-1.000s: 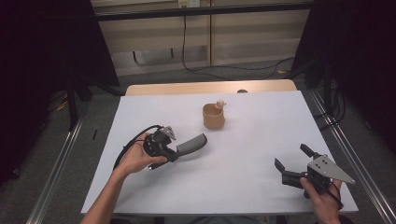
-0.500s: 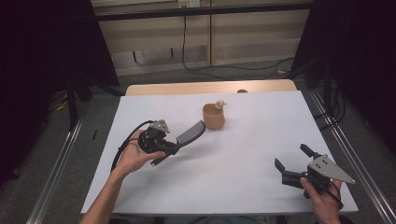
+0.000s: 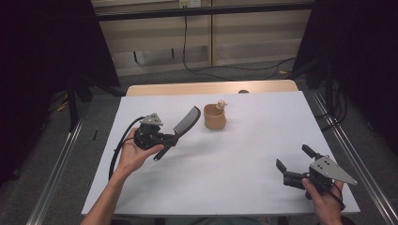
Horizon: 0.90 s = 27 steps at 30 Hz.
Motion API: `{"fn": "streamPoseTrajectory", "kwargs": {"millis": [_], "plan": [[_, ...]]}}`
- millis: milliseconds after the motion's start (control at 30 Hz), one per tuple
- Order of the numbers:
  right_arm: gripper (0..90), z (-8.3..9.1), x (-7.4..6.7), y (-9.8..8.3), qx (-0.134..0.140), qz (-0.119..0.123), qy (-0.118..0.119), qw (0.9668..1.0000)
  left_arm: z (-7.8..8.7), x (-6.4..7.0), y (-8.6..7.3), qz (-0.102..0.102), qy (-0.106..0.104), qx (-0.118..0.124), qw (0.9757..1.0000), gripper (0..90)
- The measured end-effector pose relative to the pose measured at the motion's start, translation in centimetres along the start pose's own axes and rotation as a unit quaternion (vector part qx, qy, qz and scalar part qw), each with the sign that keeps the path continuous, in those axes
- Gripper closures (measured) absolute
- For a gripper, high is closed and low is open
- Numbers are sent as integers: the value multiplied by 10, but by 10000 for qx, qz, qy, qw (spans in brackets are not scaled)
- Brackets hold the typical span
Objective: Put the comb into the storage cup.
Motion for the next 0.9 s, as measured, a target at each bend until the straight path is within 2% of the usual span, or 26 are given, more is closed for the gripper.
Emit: {"fn": "streamPoseTrajectory", "kwargs": {"millis": [33, 100, 267, 300, 500, 533, 567, 600, 667, 700, 733, 900], "plan": [[0, 0, 0, 0, 7, 3, 3, 10000, 1, 0, 0, 0, 78, 67, 9999, 729], [0, 0, 0, 0, 0, 6, 4, 10000, 3, 0, 1, -5, 94, 115, 9999, 729], [0, 0, 0, 0, 6, 8, 3, 10000, 8, 1, 3, -63, 218, 433, 9988, 729], [0, 0, 0, 0, 1, 1, 1, 10000, 9, 1, 3, 2, 174, 481, 9987, 728], [0, 0, 0, 0, 5, 30, -17, 10000, 12, 7, 7, -69, 214, 742, 9970, 728], [0, 0, 0, 0, 9, 33, -17, 10000, 13, 7, 8, -114, 293, 786, 9964, 728], [0, 0, 0, 0, 15, 23, -8, 10000, 13, 8, 9, -58, 268, 862, 9959, 728], [0, 0, 0, 0, 19, 24, -2, 10000, 13, 7, 10, -96, 320, 919, 9952, 728], [0, 0, 0, 0, 29, 24, -5, 10000, 12, 7, 13, 22, 403, 1066, 9935, 728], [0, 0, 0, 0, 23, 16, 1, 10000, 11, 6, 14, 11, 427, 1076, 9933, 728], [0, 0, 0, 0, 28, 19, -1, 10000, 11, 6, 16, -16, 518, 1145, 9921, 728], [0, 0, 0, 0, 45, 20, -4, 10000, 11, 5, 20, 9, 580, 1354, 9891, 728]]}}
Point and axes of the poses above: each handheld gripper's, and its own axes: z roughly backward along the jaws, y roughly out of its top, x roughly to its right, the point moved 1 cm from there along -z, roughly forward along the jaws
